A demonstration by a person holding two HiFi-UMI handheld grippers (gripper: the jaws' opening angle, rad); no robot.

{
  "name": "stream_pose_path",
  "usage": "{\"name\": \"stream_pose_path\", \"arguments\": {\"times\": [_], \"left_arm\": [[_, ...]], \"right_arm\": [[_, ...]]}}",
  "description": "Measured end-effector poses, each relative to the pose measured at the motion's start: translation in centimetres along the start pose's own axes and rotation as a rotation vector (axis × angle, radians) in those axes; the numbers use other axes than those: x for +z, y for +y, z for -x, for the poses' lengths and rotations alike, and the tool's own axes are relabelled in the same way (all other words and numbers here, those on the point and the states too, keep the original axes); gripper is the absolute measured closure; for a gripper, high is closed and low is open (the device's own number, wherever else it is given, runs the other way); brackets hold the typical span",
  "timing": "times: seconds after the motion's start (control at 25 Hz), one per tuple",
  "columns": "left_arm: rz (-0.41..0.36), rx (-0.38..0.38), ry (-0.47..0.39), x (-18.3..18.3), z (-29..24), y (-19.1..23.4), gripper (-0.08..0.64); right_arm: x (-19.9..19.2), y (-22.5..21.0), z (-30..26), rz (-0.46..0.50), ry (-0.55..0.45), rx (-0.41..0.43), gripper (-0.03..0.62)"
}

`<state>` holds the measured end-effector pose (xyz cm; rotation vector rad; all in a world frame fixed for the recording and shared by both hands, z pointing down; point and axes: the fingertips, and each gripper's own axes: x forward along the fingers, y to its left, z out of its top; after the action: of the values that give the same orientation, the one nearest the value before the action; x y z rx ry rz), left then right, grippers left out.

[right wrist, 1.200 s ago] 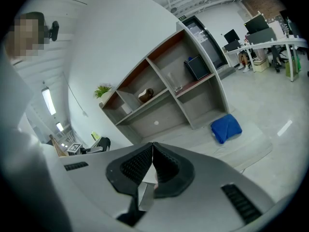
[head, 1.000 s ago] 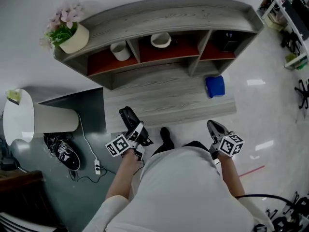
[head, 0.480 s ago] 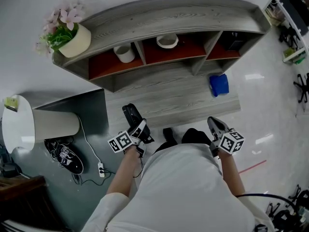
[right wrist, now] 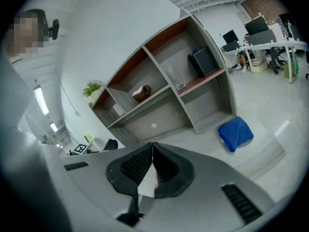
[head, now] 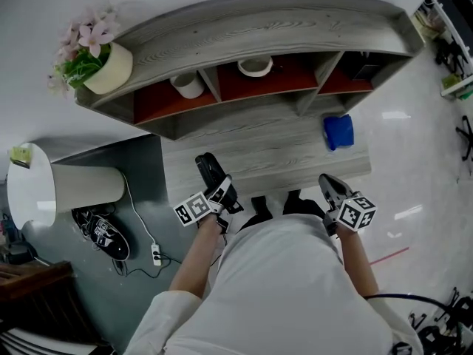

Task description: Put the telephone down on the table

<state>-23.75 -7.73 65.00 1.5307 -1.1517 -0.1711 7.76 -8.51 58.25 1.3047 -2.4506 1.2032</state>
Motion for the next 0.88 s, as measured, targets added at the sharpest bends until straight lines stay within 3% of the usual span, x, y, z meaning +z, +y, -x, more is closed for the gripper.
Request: {"name": "stream_pose_path", "arguments": {"times": [0.48, 0.88], "left_arm": [[-0.048, 0.106, 0.037, 0.1, -8.4, -0.8, 0.272], [-0.164, 0.206, 0.169, -1.3, -16.9, -0.7, 0.272]], "right_arm": [[3.3, -4.8, -0.8, 0.020, 0.082, 0.033, 0.574], [4.0, -7.7, -2.6, 0.007, 0.152, 0.071, 0.575]]}}
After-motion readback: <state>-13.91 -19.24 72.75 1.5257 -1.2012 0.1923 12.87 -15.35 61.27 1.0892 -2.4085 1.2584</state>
